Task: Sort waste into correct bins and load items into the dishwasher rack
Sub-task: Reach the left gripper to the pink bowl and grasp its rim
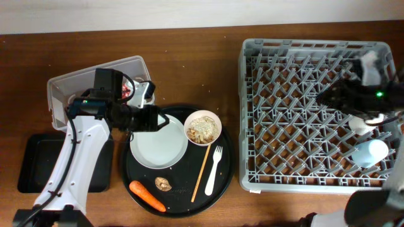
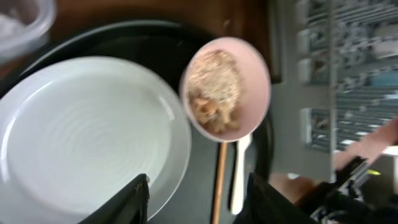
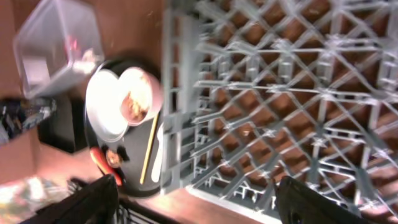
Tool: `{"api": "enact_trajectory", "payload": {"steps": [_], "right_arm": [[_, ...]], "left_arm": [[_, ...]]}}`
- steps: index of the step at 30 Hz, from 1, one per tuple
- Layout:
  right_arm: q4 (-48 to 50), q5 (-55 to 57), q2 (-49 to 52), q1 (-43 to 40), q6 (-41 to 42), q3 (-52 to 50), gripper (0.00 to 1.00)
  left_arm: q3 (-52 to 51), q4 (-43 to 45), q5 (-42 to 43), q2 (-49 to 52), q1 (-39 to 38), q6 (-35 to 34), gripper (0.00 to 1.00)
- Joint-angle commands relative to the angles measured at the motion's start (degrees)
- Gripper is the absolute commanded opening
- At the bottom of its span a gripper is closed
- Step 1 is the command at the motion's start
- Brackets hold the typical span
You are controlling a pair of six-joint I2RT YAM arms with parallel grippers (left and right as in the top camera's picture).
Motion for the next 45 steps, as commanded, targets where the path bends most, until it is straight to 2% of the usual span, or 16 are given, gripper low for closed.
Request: {"api": "enact_trajectory", "payload": {"steps": [1,6,12,15,19,27,34,41,45], "right_arm": [[-0.8,6.3,-3.0,8.0,3.5,1.1,0.85],[-2.1,19.0,-3.4,19.7,13.4,0.8,0.85],[0.7,20.7,-3.4,31.1,17.2,-2.6,0.85],[1.2,27.7,-3.4,33.2,22.9,-3.3,0.86],[0.0,35.9,-3.4,32.5,27.8,-3.3,0.88],[-0.7,36.4,-3.4,25.4,27.9,-3.4,0.91],[-0.8,36.4,-3.4,22.7,27.9,-3.4,0.94],[-0.8,36.4,-3.4,22.7,27.9,-3.4,0.94],[-0.8,36.4,-3.4,22.7,27.9,-3.4,0.94]], "left_arm": [[0.5,-0.5,-6.2,-1.0,0.2,0.9,0.5],[0.4,-2.1,-14.5,-0.9,-0.5,0.2,0.5],[0.4,-1.6,-15.4,-0.9,-6.6,0.2,0.5],[0.4,0.0,-15.4,-0.7,-11.0,0.0,0.5],[0.4,3.7,-19.6,1.3,-18.5,-1.1,0.51],[0.4,10.1,-20.3,10.4,-29.2,-1.1,0.52],[0.4,12.6,-20.4,15.6,-33.9,-1.0,0.51],[0.4,14.0,-21.4,18.1,-34.9,-1.0,0.51],[0.4,14.1,-21.4,19.1,-34.9,-1.0,0.36]]}}
